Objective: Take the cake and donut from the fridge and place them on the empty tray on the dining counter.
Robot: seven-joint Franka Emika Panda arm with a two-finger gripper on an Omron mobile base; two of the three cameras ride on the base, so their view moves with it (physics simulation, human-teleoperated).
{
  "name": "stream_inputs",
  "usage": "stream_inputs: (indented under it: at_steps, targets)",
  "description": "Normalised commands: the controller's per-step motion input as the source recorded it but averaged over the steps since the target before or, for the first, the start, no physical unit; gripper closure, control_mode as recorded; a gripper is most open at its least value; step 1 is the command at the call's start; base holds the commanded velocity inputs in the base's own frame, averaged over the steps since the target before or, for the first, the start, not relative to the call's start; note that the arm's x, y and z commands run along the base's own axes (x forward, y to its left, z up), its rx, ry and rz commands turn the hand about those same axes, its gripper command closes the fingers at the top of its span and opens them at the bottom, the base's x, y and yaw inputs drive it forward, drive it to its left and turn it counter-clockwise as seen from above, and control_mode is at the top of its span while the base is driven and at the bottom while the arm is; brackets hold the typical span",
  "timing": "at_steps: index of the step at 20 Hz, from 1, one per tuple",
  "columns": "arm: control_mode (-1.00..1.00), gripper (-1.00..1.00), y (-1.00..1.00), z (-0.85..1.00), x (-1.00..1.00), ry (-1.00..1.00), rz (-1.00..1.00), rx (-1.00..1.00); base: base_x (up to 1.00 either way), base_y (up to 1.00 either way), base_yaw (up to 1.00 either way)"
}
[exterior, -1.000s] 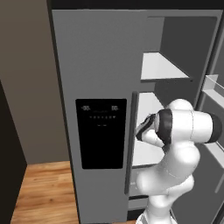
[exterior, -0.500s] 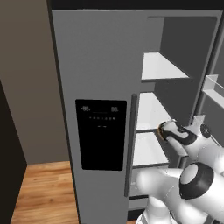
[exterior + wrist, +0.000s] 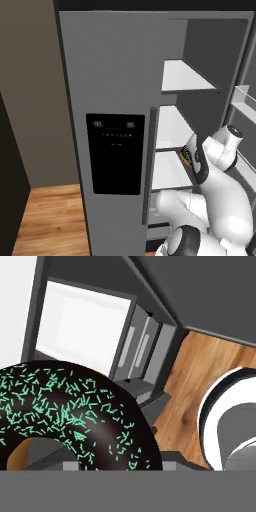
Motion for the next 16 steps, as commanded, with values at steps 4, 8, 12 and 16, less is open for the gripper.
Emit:
stream_inputs:
  at_steps: [4, 8, 12, 16]
  targets:
    - [-1.0, 1.0, 0.43, -0.18, 0.03, 0.59, 0.06, -0.12, 0.0, 0.0, 0.0]
    - [-1.0, 1.0, 0.04, -0.37, 0.2, 0.64, 0.11, -0.03, 0.0, 0.0, 0.0]
    - [-1.0, 1.0, 0.03, -0.09, 0.24, 0.34, 0.11, -0.01, 0.0, 0.0, 0.0]
    - [-1.0, 1.0, 0.0, 0.09, 0.03, 0.06, 0.05, 0.0, 0.0, 0.0, 0.0]
